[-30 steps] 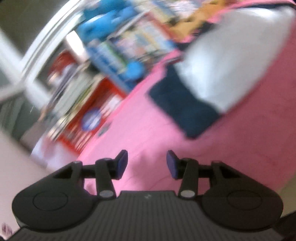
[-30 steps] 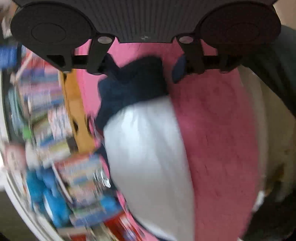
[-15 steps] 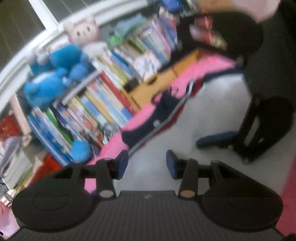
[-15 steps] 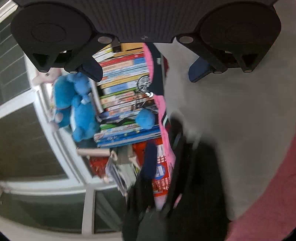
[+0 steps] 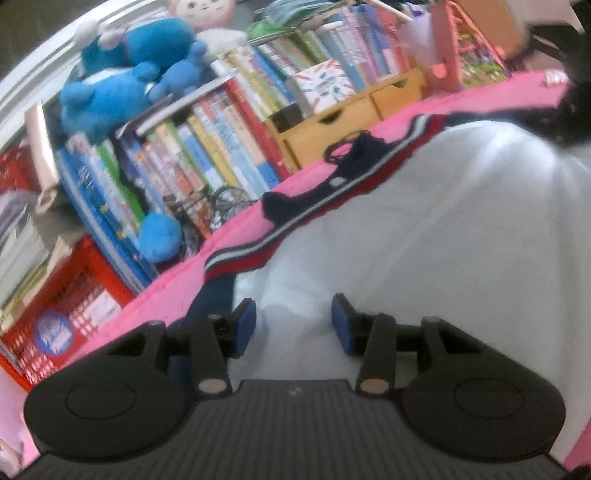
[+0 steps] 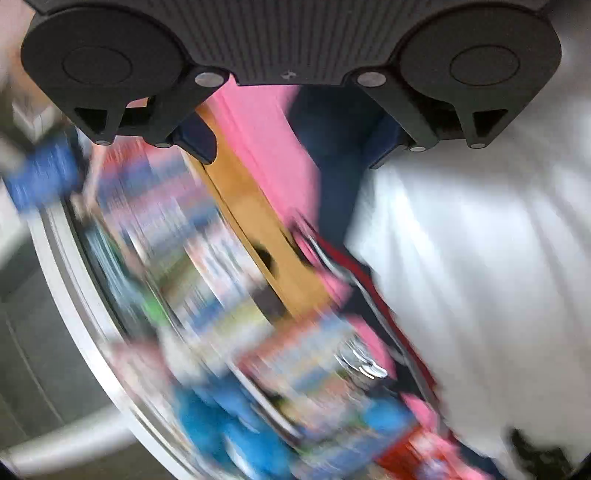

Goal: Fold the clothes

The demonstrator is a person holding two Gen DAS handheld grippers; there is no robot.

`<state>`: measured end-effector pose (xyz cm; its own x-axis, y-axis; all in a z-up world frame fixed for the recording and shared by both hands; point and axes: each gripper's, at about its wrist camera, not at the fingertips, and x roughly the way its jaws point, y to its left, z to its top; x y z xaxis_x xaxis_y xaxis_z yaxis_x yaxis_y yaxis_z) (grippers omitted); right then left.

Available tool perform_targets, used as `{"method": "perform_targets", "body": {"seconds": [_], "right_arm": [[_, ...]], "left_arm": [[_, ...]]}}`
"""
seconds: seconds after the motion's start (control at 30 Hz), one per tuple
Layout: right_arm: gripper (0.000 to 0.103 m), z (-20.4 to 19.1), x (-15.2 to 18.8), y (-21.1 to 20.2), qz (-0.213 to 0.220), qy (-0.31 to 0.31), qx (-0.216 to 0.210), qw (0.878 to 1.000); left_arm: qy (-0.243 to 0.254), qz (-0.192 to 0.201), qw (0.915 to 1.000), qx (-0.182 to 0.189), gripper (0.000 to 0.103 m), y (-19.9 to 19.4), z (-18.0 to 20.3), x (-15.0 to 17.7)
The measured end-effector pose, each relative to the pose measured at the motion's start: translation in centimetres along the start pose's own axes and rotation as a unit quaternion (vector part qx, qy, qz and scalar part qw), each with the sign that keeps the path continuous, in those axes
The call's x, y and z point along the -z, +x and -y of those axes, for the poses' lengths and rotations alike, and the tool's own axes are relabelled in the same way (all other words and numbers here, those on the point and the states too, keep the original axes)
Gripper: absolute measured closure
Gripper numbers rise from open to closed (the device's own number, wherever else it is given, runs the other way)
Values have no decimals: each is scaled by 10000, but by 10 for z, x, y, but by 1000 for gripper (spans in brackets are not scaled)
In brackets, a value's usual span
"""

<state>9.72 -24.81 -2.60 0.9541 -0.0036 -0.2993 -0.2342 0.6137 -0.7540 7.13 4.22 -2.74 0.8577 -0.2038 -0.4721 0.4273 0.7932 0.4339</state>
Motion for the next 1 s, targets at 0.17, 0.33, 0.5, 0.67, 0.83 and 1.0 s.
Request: {"method": "perform_targets", "body": {"seconds": [0.17,0.33,0.5,0.67,0.83,1.0], "right_arm": [[16,40,27,-4,-792,1208,38,9895],[15,48,3,-26,-539,1926,60,9798],[11,44,-54,-28,158,3775,-1582,9122],[11,4,-106,23,-4,4719,-2934,8314],[14,-31,-130,38,-409,3549,-2222,9072],[6,-11,-94,41,-802,2867,-1271,9462]], "left_arm": [[-429,-168,9988,187,58,4,-15,3],[-498,-197,9983,250,58,6,-17,3],[-597,-215,9975,314,58,6,-20,3],[-696,-233,9966,378,58,7,-23,4],[-685,-231,9967,370,58,7,-23,4],[-770,-230,9957,457,58,8,-23,4]]}}
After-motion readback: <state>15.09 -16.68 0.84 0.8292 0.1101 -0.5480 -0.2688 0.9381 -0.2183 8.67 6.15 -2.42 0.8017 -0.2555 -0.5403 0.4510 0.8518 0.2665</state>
